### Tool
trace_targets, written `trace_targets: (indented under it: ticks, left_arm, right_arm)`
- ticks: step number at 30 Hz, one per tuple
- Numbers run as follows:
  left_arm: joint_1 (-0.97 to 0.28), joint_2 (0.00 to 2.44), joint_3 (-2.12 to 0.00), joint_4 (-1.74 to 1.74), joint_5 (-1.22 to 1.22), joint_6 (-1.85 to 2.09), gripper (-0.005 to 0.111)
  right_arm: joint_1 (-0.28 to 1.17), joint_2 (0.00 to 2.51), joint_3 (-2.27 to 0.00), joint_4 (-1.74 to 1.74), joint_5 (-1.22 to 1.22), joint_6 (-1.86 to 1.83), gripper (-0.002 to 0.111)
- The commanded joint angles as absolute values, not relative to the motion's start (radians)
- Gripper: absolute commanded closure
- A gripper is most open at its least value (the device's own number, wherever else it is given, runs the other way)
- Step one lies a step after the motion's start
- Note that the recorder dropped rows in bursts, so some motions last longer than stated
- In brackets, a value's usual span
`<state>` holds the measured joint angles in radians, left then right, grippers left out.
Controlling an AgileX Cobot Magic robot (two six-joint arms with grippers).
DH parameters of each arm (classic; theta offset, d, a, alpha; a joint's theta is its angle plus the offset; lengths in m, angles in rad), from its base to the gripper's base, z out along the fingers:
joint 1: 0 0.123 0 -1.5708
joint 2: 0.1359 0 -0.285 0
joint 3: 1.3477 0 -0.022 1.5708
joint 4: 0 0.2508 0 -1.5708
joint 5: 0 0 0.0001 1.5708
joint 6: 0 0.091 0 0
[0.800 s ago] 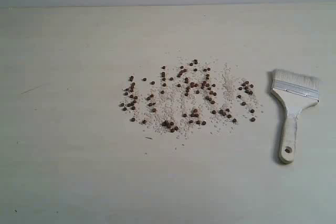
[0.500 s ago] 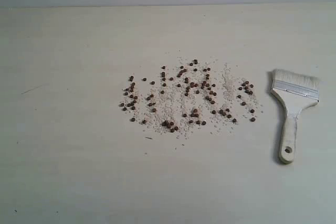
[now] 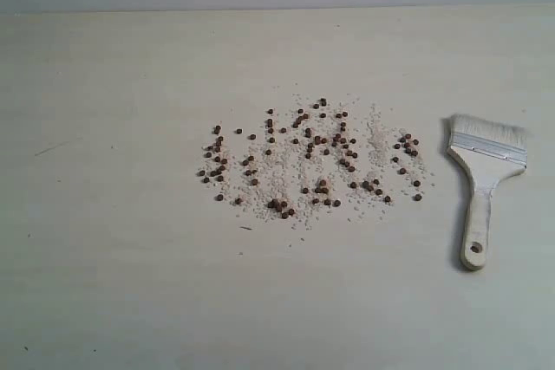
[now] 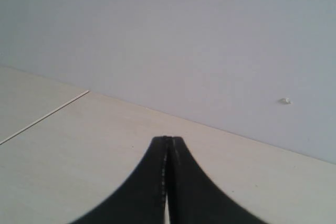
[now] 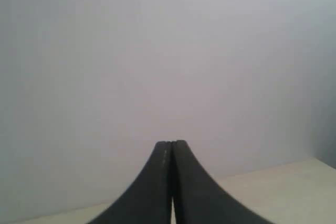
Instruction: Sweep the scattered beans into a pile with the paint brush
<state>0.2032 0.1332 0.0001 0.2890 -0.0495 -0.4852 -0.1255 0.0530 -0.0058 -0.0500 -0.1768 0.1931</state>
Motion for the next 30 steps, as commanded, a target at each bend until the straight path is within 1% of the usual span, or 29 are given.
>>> trace_targets:
  ticks: [1,10,14,17,19,21,22,23,26,28,30]
  left_arm:
    - [0.199,0.129,0.0,0.281,-0.048,-0.482,0.107]
    - [0.199,0.129,0.0,0.281,-0.048,-0.482,0.107]
    - [0.199,0.129,0.0,0.281,-0.048,-0.482,0.107]
    - [0.199,0.129,0.0,0.281,-0.048,-0.482,0.107]
    - [0.199,0.129,0.0,0.281,-0.048,-0.482,0.107]
    - [0.199,0.129,0.0,0.281,-0.048,-0.482,0.107]
    - [0.199,0.129,0.0,0.281,-0.048,-0.482,0.107]
    - [0.199,0.129,0.0,0.281,-0.048,-0.482,0.107]
    - [0.199,0.129,0.0,0.281,-0.048,-0.482,0.107]
    - [0.199,0.129,0.0,0.281,-0.048,-0.482,0.107]
    - [0.199,0.129,0.0,0.281,-0.048,-0.482,0.107]
  right_arm:
    - [-0.122,0.047,0.0,-0.052,-0.324,0.186,0.108]
    - [-0.122,0.047,0.0,-0.047,-0.545,0.188,0.108]
    - [-0.122,0.047,0.0,-0.031,-0.671,0.349,0.108]
    - [-0.122,0.047,0.0,-0.031,-0.734,0.397,0.108]
    - [-0.122,0.052,0.0,-0.031,-0.722,0.463,0.108]
    - [-0.122,0.084,-0.044,-0.031,-0.63,0.477,0.108]
    - [-0.122,0.146,-0.11,-0.031,-0.498,0.474,0.108]
    - [-0.122,0.187,-0.152,-0.031,-0.432,0.471,0.108]
    - [-0.122,0.326,-0.282,-0.073,-0.305,0.455,0.108]
    - [-0.122,0.468,-0.42,-0.193,-0.088,0.455,0.108]
    - [-0.122,0.666,-0.594,-0.22,0.246,0.427,0.108]
